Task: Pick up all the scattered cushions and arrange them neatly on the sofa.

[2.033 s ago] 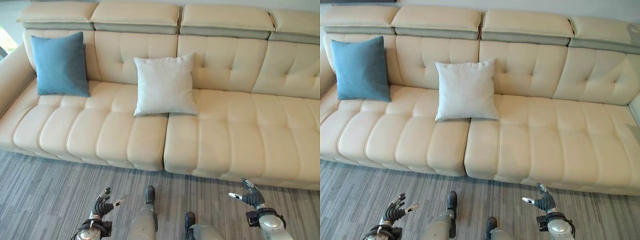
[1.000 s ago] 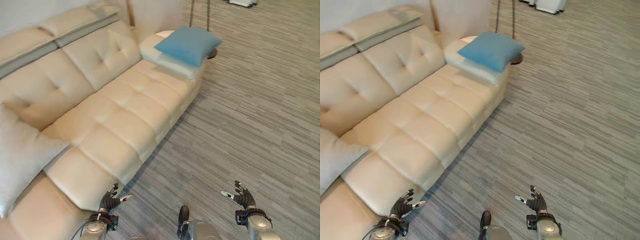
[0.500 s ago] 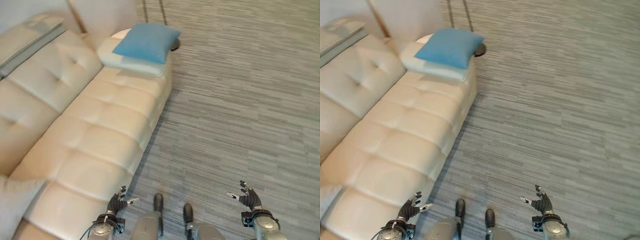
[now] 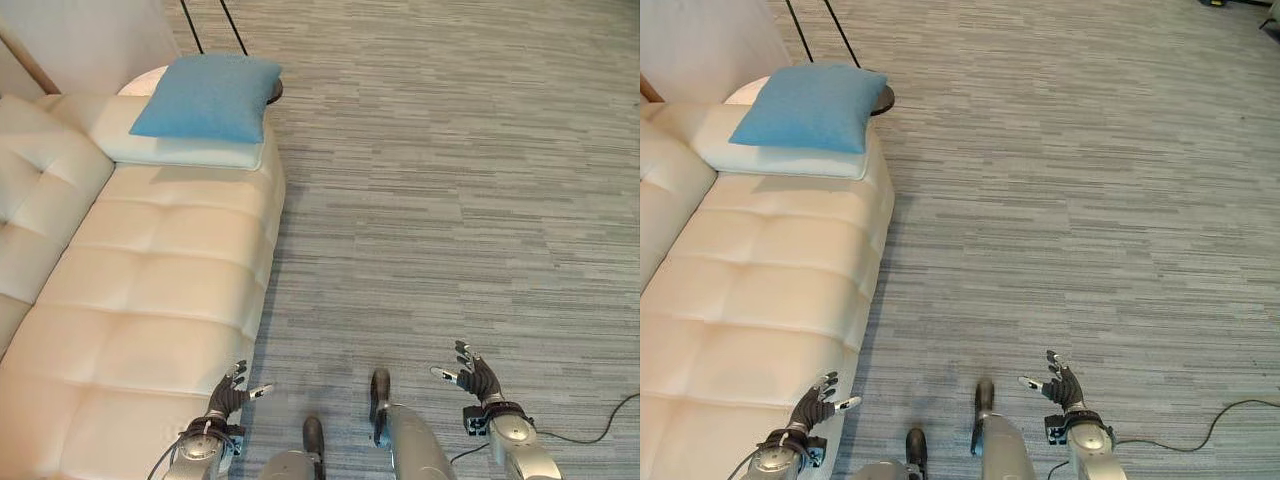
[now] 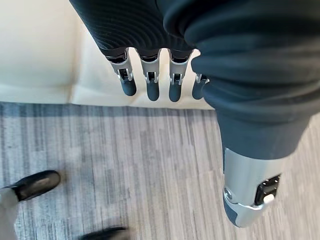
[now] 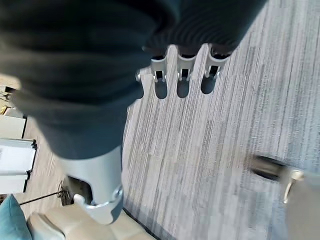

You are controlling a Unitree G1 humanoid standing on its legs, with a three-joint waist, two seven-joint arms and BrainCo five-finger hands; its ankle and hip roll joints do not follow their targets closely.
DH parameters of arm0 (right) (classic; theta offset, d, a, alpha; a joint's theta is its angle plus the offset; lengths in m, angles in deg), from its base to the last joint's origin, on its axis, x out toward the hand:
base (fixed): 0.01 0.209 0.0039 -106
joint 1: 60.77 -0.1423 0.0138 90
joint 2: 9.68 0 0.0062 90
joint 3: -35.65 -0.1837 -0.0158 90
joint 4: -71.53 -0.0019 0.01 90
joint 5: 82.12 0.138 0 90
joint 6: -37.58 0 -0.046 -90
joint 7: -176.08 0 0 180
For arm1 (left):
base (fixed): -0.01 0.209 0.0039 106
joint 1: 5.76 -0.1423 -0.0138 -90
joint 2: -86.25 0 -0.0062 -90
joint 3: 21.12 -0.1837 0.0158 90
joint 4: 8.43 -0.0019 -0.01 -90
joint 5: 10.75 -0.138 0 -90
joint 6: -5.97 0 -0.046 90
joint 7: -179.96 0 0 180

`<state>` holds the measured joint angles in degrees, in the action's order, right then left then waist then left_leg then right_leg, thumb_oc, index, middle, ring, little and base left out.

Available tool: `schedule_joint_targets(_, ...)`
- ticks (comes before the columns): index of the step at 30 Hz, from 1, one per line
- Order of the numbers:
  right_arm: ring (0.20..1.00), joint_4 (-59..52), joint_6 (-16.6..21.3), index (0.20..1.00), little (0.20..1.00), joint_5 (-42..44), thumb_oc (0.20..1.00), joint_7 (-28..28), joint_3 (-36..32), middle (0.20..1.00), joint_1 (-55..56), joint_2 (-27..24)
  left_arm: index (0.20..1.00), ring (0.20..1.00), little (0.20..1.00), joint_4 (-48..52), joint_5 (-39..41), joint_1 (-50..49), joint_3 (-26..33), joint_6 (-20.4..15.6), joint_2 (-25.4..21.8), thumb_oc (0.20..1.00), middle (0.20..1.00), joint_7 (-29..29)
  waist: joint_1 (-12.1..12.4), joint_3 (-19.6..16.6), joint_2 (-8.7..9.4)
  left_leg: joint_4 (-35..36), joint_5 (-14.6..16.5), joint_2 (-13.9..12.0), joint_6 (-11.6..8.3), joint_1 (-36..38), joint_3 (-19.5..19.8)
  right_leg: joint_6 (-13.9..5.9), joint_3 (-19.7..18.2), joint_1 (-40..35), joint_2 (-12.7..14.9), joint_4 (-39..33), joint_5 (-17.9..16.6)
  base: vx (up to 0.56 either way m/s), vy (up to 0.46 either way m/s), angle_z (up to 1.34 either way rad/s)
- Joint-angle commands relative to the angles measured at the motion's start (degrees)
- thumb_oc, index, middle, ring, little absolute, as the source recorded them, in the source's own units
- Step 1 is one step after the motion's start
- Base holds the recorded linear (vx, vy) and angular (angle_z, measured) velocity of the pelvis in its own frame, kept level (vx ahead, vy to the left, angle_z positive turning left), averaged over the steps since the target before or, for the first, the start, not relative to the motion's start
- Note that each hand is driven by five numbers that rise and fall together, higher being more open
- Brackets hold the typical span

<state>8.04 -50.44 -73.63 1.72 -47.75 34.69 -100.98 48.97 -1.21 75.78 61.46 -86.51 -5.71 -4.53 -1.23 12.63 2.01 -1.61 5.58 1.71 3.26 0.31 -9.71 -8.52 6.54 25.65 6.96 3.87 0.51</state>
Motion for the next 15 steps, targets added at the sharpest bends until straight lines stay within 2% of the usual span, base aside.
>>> schedule_joint_targets(1,1.0,-4.6,2.3,1.0,1.0,-1.7,1.0,0.2,-1.2,1.0,0.1,-3.2,1.0,1.0,1.0,3.9,-3.2,-0.9,1.2,-3.0,-1.6,1.0,1.0,-0.1,-1.0,-0.3,-0.88,-1.7,8.6,0.5,-2.38,10.0,7.8,-1.08,-1.1,-3.9,-0.5,-0.7,-8.8,0.39,-0.145,0.26)
schedule_joint_targets(2,1.0,-4.6,2.3,1.0,1.0,-1.7,1.0,0.2,-1.3,1.0,0.1,-3.2,1.0,1.0,1.0,3.9,-3.2,-0.9,1.1,-3.0,-1.6,1.0,1.0,-0.1,-1.0,-0.3,-0.94,-1.8,8.7,0.4,-2.38,10.0,7.8,-1.09,-1.0,-3.9,-0.5,-0.7,-8.7,0.52,-0.205,0.6)
schedule_joint_targets(3,1.0,-4.1,2.1,1.0,1.0,-2.2,1.0,0.2,-1.5,1.0,0.4,-3.5,1.0,1.0,1.0,3.5,-3.4,-0.8,0.5,-3.1,-1.3,1.0,1.0,-0.5,-1.5,-0.9,-1.77,-5.8,6.0,-1.3,-4.04,9.9,7.9,0.29,-0.8,-4.7,-0.7,2.2,-9.3,0.5,-0.24,0.65)
schedule_joint_targets(4,1.0,-3.9,2.5,1.0,1.0,-2.5,1.0,0.6,-1.6,1.0,0.6,-3.9,1.0,1.0,1.0,3.3,-3.2,-1.0,0.3,-3.0,-0.8,1.0,1.0,-0.7,-1.7,-1.2,-2.89,-10.9,2.5,-3.0,-5.51,9.0,7.7,1.32,-0.1,-5.8,-1.5,2.9,-8.4,0.63,-0.343,0.68)
schedule_joint_targets(6,1.0,-4.3,2.8,1.0,1.0,-1.9,1.0,0.8,-2.3,1.0,0.7,-4.5,1.0,1.0,1.0,3.4,-2.8,-1.0,-0.3,-2.9,-0.5,1.0,1.0,-0.4,-1.7,-1.1,-3.07,-24.6,-4.9,-5.4,-6.79,3.7,6.3,3.46,1.1,-9.2,-1.9,2.0,-6.8,0.43,-0.308,0.4)
schedule_joint_targets(7,1.0,-4.3,3.0,1.0,1.0,-1.4,1.0,0.9,-2.4,1.0,1.1,-4.8,1.0,1.0,1.0,3.4,-2.7,-1.4,-0.1,-3.0,-0.5,1.0,1.0,-0.1,-1.5,-1.2,-2.85,-29.2,-7.0,-7.0,-6.95,1.7,4.4,4.74,1.7,-11.5,-2.4,1.1,-5.5,0.43,-0.308,0.11)
schedule_joint_targets(8,1.0,-4.2,2.7,1.0,1.0,-1.4,1.0,1.1,-2.7,1.0,1.0,-5.0,1.0,1.0,1.0,3.5,-2.5,-1.4,0.0,-2.8,-0.7,1.0,1.0,-0.1,-1.0,-1.0,-2.5,-32.9,-7.3,-7.7,-6.8,-0.7,3.0,5.47,1.9,-13.4,-2.3,0.5,-4.4,0.44,-0.267,-0.08)
schedule_joint_targets(10,1.0,-3.4,2.4,1.0,1.0,-1.8,1.0,1.6,-2.5,1.0,0.0,-5.9,1.0,1.0,1.0,2.6,-2.2,-0.6,0.0,-2.8,-0.4,1.0,1.0,-0.1,0.6,-0.2,-1.97,-35.4,-3.2,-5.6,-5.56,-6.6,1.6,5.74,1.6,-17.1,-2.3,-1.1,-2.8,0.41,-0.131,-0.18)
schedule_joint_targets(11,1.0,-3.3,2.3,1.0,1.0,-2.0,1.0,1.9,-2.6,1.0,-0.3,-6.1,1.0,1.0,1.0,2.3,-2.2,-0.4,0.1,-2.9,-0.3,1.0,1.0,-0.4,1.3,-0.1,-1.87,-34.0,-2.1,-4.2,-5.25,-9.2,1.0,5.52,1.4,-18.6,-2.1,-1.8,-2.2,0.46,-0.043,-0.15)
schedule_joint_targets(12,1.0,-3.4,2.2,1.0,1.0,-2.2,1.0,2.2,-2.9,1.0,-0.4,-6.4,1.0,1.0,1.0,1.9,-2.5,-0.4,0.3,-2.9,-0.1,1.0,1.0,-0.6,2.0,-0.1,-1.78,-30.7,-0.8,-3.4,-4.76,-11.8,-0.1,4.97,1.4,-20.4,-2.0,-2.7,-1.5,0.32,-0.019,-0.16)
schedule_joint_targets(13,1.0,-3.4,2.2,1.0,1.0,-2.2,1.0,2.2,-2.9,1.0,-0.4,-6.4,1.0,1.0,1.0,1.9,-2.5,-0.4,0.2,-3.0,-0.1,1.0,1.0,-0.6,2.0,0.0,-1.81,-30.7,-0.7,-3.4,-4.73,-11.7,-0.2,4.94,1.4,-20.5,-2.0,-2.7,-1.4,0.33,0.0,-0.24)
schedule_joint_targets(14,1.0,-3.8,2.2,1.0,1.0,-2.2,1.0,2.5,-3.3,1.0,-0.1,-6.5,1.0,1.0,1.0,1.5,-2.8,-0.3,0.2,-3.0,-0.1,1.0,1.0,-0.8,2.6,0.1,-1.67,-26.6,-0.5,-3.5,-4.55,-13.8,-1.3,4.51,1.4,-22.2,-1.7,-3.2,-0.7,0.44,0.043,-0.1)
schedule_joint_targets(15,1.0,-3.7,2.4,1.0,1.0,-2.0,1.0,3.0,-3.4,1.0,0.2,-6.6,1.0,1.0,1.0,1.2,-2.7,-0.7,0.7,-2.9,-0.1,1.0,1.0,-1.2,3.8,-0.2,-2.1,-16.2,-2.4,-3.4,-4.39,-16.1,-1.4,4.19,1.7,-25.2,-2.5,-4.3,1.0,0.6,0.051,0.02)
